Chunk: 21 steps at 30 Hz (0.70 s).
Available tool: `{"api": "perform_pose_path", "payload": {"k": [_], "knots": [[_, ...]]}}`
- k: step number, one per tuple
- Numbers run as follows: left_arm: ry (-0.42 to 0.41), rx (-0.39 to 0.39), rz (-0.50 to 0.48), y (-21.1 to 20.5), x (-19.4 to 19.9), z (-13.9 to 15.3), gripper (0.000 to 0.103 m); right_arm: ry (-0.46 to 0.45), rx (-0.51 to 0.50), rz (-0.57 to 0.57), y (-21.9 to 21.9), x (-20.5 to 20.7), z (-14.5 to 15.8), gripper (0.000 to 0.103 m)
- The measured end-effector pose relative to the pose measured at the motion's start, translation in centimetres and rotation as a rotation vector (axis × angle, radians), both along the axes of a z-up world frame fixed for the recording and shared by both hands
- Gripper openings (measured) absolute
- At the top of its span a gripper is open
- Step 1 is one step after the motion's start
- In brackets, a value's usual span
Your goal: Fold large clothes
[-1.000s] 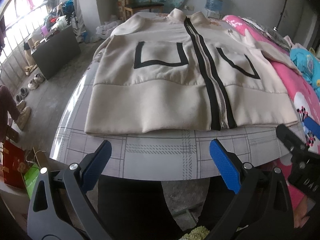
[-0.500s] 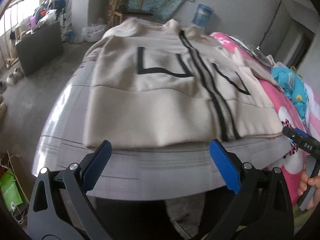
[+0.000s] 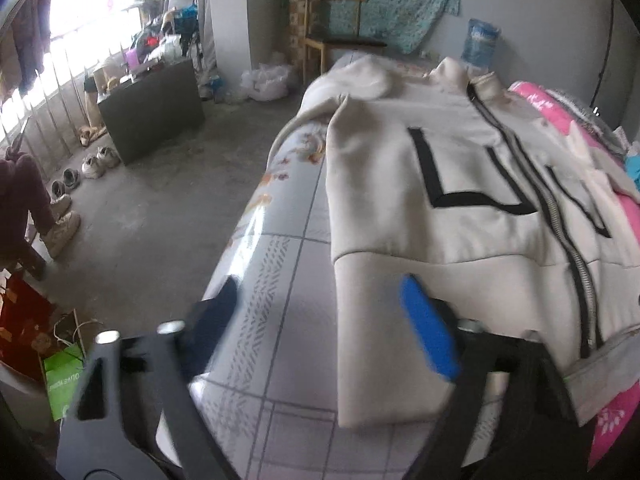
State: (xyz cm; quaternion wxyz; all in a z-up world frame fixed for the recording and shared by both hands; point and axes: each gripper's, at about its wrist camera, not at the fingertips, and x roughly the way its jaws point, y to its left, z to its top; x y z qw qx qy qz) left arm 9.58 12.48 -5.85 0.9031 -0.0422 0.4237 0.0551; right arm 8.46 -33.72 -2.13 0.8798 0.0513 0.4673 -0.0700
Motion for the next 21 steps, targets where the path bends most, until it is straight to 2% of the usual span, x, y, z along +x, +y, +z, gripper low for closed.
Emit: {"api": "perform_pose_path", "payload": {"k": [3, 7, 9, 10, 12, 14, 17, 21], "knots": [[-0.005, 0.009, 0.007, -0.1, 0.6, -0.3, 0.064, 0.004, -0.014, 0.012, -0.2, 0.7, -0.1, 0.05], [-0.009, 0.041, -0.017, -0.9, 1.3, -0.5, 0.047, 0.018, -0.04, 0.038, 0.3, 1.5, -0.4, 0.041], [-0.012, 0.048, -0.042, -1.7, 0.9, -0.4, 0.026, 0.029, -0.078, 0.064, 0.9, 1.7, -0.5, 0.035], [-0.014, 0.059, -0.06, -2.3, 0.9, -0.4, 0.021, 0.032, -0.106, 0.08, 1.3, 1.8, -0.4, 0.034], [-0.029, 0.134, -0.071, -3.4, 0.6, -0.3, 0.014, 0.033, -0.137, 0.09, 1.6, 1.8, -0.2, 0.014], [-0.054, 0.21, -0.085, -4.3, 0.2, -0.2, 0.007, 0.023, -0.125, 0.09, 1.2, 1.8, 0.3, 0.009], [-0.093, 0.247, -0.101, -4.8, -0.6, 1.0, 0.005, 0.005, -0.066, 0.093, 0.4, 1.5, 1.3, 0.007], [-0.127, 0.226, -0.114, -4.5, -1.9, 3.0, 0.004, -0.016, -0.029, 0.093, 0.0, 0.6, 2.2, 0.006]]}}
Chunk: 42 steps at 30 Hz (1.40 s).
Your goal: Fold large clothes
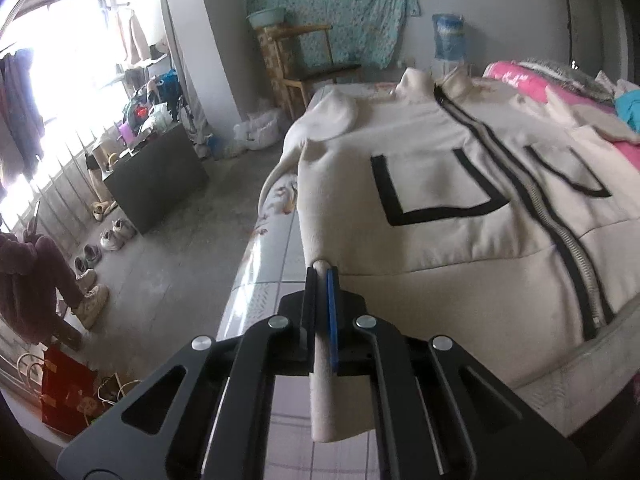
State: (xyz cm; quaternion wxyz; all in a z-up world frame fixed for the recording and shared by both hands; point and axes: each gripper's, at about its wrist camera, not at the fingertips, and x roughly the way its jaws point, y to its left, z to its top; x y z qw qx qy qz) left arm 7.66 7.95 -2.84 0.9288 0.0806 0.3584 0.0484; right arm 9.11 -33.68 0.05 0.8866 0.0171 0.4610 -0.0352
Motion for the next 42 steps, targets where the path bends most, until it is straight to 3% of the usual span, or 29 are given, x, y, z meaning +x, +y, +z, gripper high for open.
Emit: {"api": "perform_pose_path", "payload": {"k": [10, 16, 19, 22, 24, 28, 29, 30, 34, 42], "knots": [[0.054, -0.063, 0.001, 1.5, -4.0, 2.3, 0.004, 0.008, 0.072, -0.019, -1.1, -4.1, 0.8, 0.006], [0.144, -0.093, 0.027, 2.9, -4.5, 0.5, 0.005, 0.06, 0.087, -0.054, -1.8, -6.4, -0.9, 0.006], [0.163, -0.16, 0.034, 4.4, -3.9, 1.0, 0.011, 0.067, 0.137, -0.079, -2.8, -6.4, -0.8, 0.007], [0.111, -0.179, 0.028, 4.8, -4.7, 2.5, 0.018, -0.006, 0.096, -0.064, -2.1, -6.8, 1.8, 0.022], [0.06, -0.184, 0.013, 4.8, -4.6, 3.9, 0.033, -0.063, 0.077, -0.031, -0.9, -6.7, 4.0, 0.049], [0.034, -0.195, -0.031, 3.0, -2.5, 4.8, 0.05, -0.134, 0.111, 0.074, 2.6, -4.4, 5.8, 0.065], [0.038, -0.199, -0.048, 2.3, -1.9, 4.7, 0.06, -0.135, 0.113, 0.095, 3.7, -3.2, 5.7, 0.076], [0.044, -0.199, -0.064, 1.4, -1.0, 4.5, 0.064, -0.128, 0.11, 0.112, 4.7, -2.0, 5.4, 0.08], [0.102, -0.165, -0.114, -1.9, 2.5, 2.4, 0.078, -0.066, 0.102, 0.149, 8.9, 2.8, 2.7, 0.088], [0.232, -0.061, -0.101, -4.0, 5.8, -2.3, 0.09, 0.068, 0.062, 0.092, 10.9, 6.5, -3.6, 0.091]]}}
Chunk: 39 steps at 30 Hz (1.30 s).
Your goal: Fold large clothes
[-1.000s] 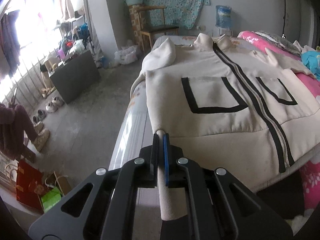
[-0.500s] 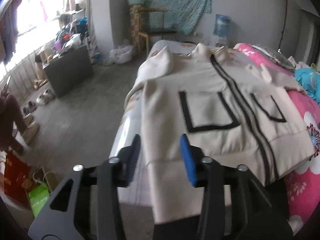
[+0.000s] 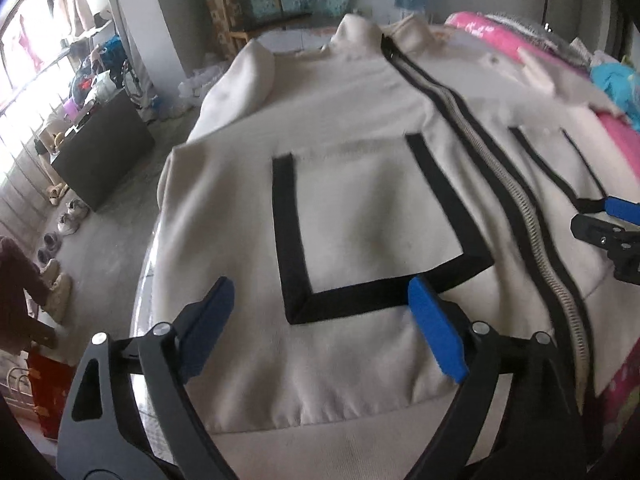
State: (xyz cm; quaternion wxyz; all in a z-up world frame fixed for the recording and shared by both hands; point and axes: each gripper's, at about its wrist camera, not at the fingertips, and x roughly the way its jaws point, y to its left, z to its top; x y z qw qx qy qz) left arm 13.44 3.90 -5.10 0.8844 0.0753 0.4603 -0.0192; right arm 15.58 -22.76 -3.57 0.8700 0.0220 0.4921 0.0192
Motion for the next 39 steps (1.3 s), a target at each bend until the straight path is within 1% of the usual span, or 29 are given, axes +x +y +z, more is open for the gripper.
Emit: {"api": "perform_pose_path", "payload": {"k": [2, 3, 9, 12, 15, 24, 28, 32, 33, 34, 35, 36, 37, 39], "knots": [[-0.002, -0.002, 0.01, 0.4, -0.2, -0.1, 0.093, -0.025, -0.022, 0.013, 0.2, -0.2, -0.3, 0.095], [0.0, -0.005, 0.013, 0.5, -0.2, -0.1, 0.095, -0.022, -0.035, 0.016, 0.4, -0.2, -0.5, 0.097], [0.021, -0.043, 0.024, 1.1, 0.1, -0.3, 0.096, -0.036, -0.028, 0.018, 0.3, -0.5, -0.6, 0.097], [0.047, -0.073, 0.029, 1.4, 0.5, -0.4, 0.096, -0.023, -0.023, 0.014, 0.3, -0.4, -0.3, 0.097], [0.064, -0.085, 0.025, 1.6, 0.7, -0.5, 0.096, -0.009, -0.023, 0.017, 0.3, -0.2, -0.1, 0.097], [0.062, -0.087, 0.008, 1.6, 0.8, -0.5, 0.096, -0.053, -0.018, 0.024, 0.2, -0.7, -0.3, 0.097], [0.068, -0.093, 0.001, 1.8, 0.6, -0.6, 0.096, -0.057, -0.019, 0.038, 0.2, -0.7, -0.3, 0.097], [0.065, -0.074, -0.013, 1.6, 0.6, -0.4, 0.096, -0.045, -0.021, 0.053, 0.2, -0.6, -0.2, 0.097], [0.059, -0.066, -0.01, 1.7, 0.5, -0.2, 0.096, -0.029, -0.023, 0.055, 0.2, -0.4, -0.2, 0.097], [0.032, -0.053, -0.004, 1.9, 0.2, 0.3, 0.096, 0.001, -0.027, 0.049, 0.2, -0.2, 0.1, 0.097], [0.009, -0.047, -0.003, 2.1, 0.1, 0.8, 0.096, 0.013, -0.025, 0.042, 0.2, -0.1, 0.4, 0.097], [-0.028, -0.046, 0.002, 2.6, -0.3, 1.8, 0.096, 0.006, -0.02, 0.041, 0.3, -0.2, 0.9, 0.097], [-0.067, -0.051, 0.013, 3.4, -0.6, 2.8, 0.096, -0.024, -0.016, 0.047, 0.5, -0.4, 2.0, 0.097], [-0.117, -0.062, 0.041, 5.1, -1.0, 4.3, 0.096, -0.063, -0.017, 0.068, 1.2, -0.6, 3.5, 0.097]]}}
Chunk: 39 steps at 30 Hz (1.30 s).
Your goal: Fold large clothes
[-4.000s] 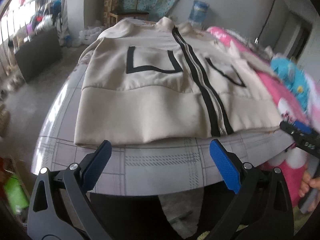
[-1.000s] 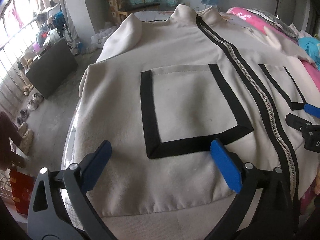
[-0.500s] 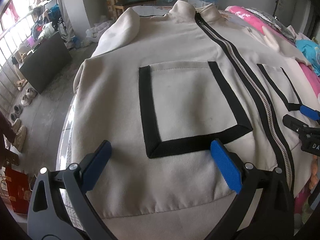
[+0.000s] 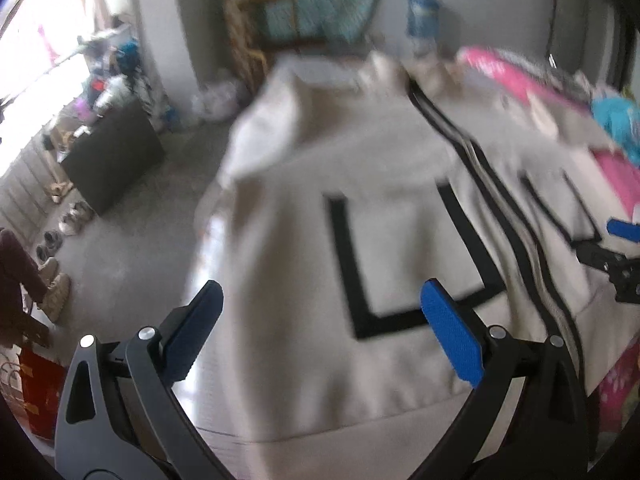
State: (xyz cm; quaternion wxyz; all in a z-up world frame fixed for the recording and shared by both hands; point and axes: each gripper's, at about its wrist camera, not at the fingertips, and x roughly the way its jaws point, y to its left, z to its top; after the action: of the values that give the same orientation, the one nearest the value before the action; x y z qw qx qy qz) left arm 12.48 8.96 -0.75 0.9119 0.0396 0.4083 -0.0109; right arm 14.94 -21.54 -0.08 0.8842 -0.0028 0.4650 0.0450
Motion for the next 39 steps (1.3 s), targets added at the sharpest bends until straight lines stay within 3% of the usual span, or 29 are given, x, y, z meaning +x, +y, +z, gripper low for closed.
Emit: {"api": "perform_pose_path", "payload": {"k": [4, 8, 10, 11, 14, 16, 21, 27, 31, 39], "knots": [[-0.094, -0.04, 0.095, 4.8, -0.2, 2.9, 0.095, -0.063, 0.026, 0.084, 2.9, 0.8, 2.4, 0.097], [-0.127, -0.16, 0.18, 10.4, 0.5, 4.1, 0.095, -0.078, 0.03, 0.15, 5.8, 2.3, 2.1, 0.097], [-0.127, -0.237, 0.221, 13.3, 1.4, 3.6, 0.091, -0.073, 0.034, 0.177, 7.1, 3.1, 1.4, 0.096], [-0.117, -0.278, 0.238, 14.6, 2.0, 3.2, 0.088, -0.064, 0.036, 0.187, 7.7, 3.6, 1.1, 0.09], [-0.062, -0.465, 0.304, 19.1, 3.4, 0.4, 0.079, -0.036, 0.045, 0.216, 8.9, 4.6, -0.2, 0.085], [-0.009, -0.618, 0.338, 21.7, 4.0, -2.4, 0.077, -0.031, 0.049, 0.229, 9.4, 5.1, -0.6, 0.085], [0.161, -1.118, 0.412, 26.2, 3.9, -13.7, 0.077, 0.015, 0.028, 0.247, 10.4, 6.2, -2.1, 0.085], [0.229, -1.626, 0.505, 27.6, 1.6, -27.7, 0.079, 0.049, -0.028, 0.269, 11.8, 6.5, -2.6, 0.085], [0.196, -1.873, 0.581, 26.4, 0.7, -35.2, 0.082, 0.064, -0.065, 0.281, 12.6, 6.5, -2.5, 0.085], [0.15, -2.203, 0.653, 19.9, 4.4, -43.2, 0.089, 0.084, -0.108, 0.262, 13.2, 7.3, -2.3, 0.085]]}}
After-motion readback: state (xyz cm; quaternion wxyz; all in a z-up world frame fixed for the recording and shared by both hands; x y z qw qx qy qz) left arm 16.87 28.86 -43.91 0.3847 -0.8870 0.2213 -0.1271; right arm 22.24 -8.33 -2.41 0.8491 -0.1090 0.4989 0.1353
